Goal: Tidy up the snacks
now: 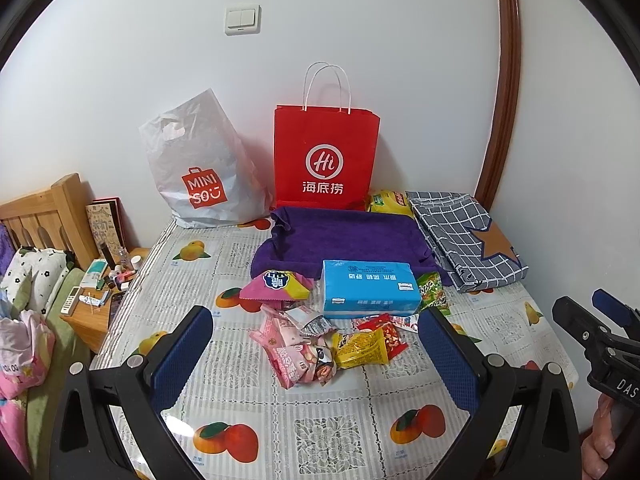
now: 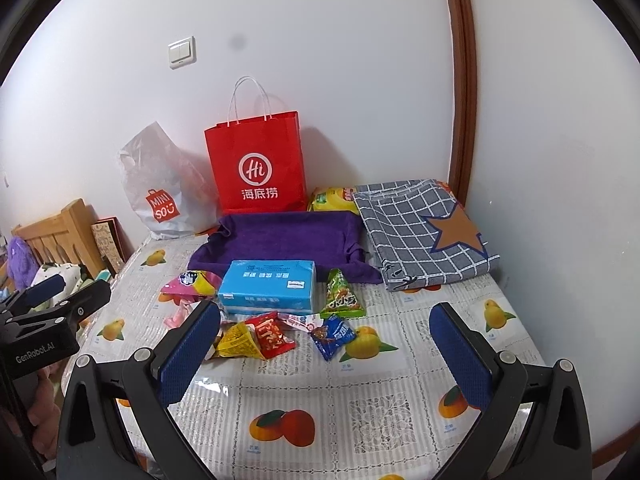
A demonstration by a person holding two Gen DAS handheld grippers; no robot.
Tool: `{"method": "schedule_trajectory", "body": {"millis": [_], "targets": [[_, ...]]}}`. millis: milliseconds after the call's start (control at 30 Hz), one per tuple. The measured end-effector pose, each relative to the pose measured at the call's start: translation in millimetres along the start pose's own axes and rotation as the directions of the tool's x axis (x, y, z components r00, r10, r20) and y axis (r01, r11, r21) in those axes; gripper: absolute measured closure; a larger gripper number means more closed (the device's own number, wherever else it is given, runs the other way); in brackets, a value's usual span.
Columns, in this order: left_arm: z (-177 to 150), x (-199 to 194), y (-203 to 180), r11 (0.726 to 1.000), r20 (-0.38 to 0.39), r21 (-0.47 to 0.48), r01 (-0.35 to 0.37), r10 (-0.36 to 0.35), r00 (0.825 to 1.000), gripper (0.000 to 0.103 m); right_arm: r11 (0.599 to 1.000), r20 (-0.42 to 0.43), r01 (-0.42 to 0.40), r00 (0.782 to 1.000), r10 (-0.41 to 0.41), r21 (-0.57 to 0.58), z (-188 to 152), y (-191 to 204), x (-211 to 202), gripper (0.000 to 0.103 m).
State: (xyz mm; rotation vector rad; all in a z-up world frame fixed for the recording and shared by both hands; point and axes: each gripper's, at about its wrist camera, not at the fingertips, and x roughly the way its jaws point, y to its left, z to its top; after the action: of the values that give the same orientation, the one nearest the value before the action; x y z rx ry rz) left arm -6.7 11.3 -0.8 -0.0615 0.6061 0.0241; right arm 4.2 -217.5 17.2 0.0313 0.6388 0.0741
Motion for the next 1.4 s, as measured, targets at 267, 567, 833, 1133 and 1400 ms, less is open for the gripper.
{"method": "schedule_trajectory", "body": {"millis": [267, 567, 833, 1133, 1400], "targets": [[-0.3, 0.0, 0.0, 1.000, 0.001, 0.000, -0.001, 0.001, 1.000, 0.000, 1.000, 0.013, 0.008, 1.000, -0.008, -0.002, -0.5, -1.8, -1.3, 0.000], [1.0, -0.1, 0.8, 1.000, 0.003, 0.002, 0.002, -0.002, 1.000, 0.000, 0.998, 0.029, 0.045, 0.999, -0.044, -0.033, -0.2, 1.1, 0.1, 0.000], [4.7, 6.3, 4.2, 1.000, -0.002, -0.001, -0.003, 0.003, 1.000, 0.000, 0.996, 0.038, 0.040, 0.999, -0.038, -0.078, -1.4, 8.4, 5.1, 0.000], [4.8, 21.6, 10.5, 1.000, -0.011, -0.003, -0.007, 0.007, 1.000, 0.000, 0.994, 0.011, -0.025, 1.000, 0.027, -0.105, 0.2, 19.4, 21.9, 0.000], [3.3, 45.5, 12.5, 1.000, -0.045, 0.003, -0.002, 0.002, 0.999, 0.000, 0.996, -0.063, -0.028, 0.998, 0.023, -0.081, 0.5, 20.4, 53.6, 0.000]]}}
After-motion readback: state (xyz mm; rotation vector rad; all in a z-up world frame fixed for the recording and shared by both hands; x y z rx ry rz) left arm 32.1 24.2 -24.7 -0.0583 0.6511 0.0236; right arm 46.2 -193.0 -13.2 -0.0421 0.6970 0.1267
